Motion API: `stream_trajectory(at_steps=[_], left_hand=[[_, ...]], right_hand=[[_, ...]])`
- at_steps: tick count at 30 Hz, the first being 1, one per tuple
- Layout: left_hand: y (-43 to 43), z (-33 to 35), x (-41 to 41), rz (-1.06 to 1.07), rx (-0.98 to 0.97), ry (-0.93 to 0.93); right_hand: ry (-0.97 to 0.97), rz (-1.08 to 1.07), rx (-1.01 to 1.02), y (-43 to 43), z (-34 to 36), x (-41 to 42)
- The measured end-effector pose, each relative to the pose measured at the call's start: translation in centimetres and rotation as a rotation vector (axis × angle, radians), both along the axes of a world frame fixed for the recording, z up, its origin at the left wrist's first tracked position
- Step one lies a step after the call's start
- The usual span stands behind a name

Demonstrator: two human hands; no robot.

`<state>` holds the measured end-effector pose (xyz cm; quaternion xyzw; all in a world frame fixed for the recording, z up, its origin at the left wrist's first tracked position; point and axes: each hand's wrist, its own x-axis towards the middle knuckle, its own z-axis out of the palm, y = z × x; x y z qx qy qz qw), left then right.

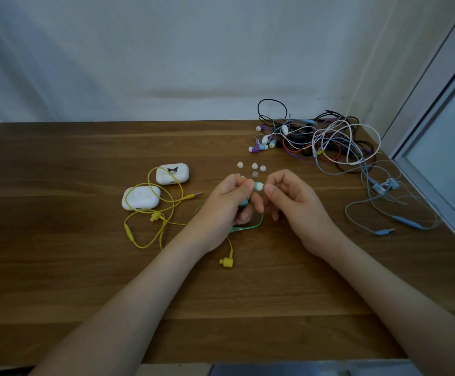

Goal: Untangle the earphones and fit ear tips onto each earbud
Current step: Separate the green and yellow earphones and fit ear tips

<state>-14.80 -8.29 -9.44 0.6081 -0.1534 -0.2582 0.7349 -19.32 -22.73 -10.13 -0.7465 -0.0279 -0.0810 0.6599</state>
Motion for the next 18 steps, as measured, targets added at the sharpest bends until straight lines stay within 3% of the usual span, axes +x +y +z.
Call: stream_trajectory(at_steps=[4,8,12,18], left_hand=[[0.0,0.1,0.1,-0.030,0.021,0.029],[0.0,-0.1,0.2,-0.075,0.123,-0.063],[0.2,-0.1,0.1,-0.087,0.107,-0.110],[0.1,0.8,0.1,0.038,0.065,0.007]], right_hand=[[0.012,-0.005,-0.001,-0.1,0.0,0.0],[0.023,0.011,0.004,-0.3,-0.2,0.3],[0.012,0.020,-0.023,-0.5,-0.3,0.4],[-0.084,-0.065,-0.094,0.1,-0.2,1.3]])
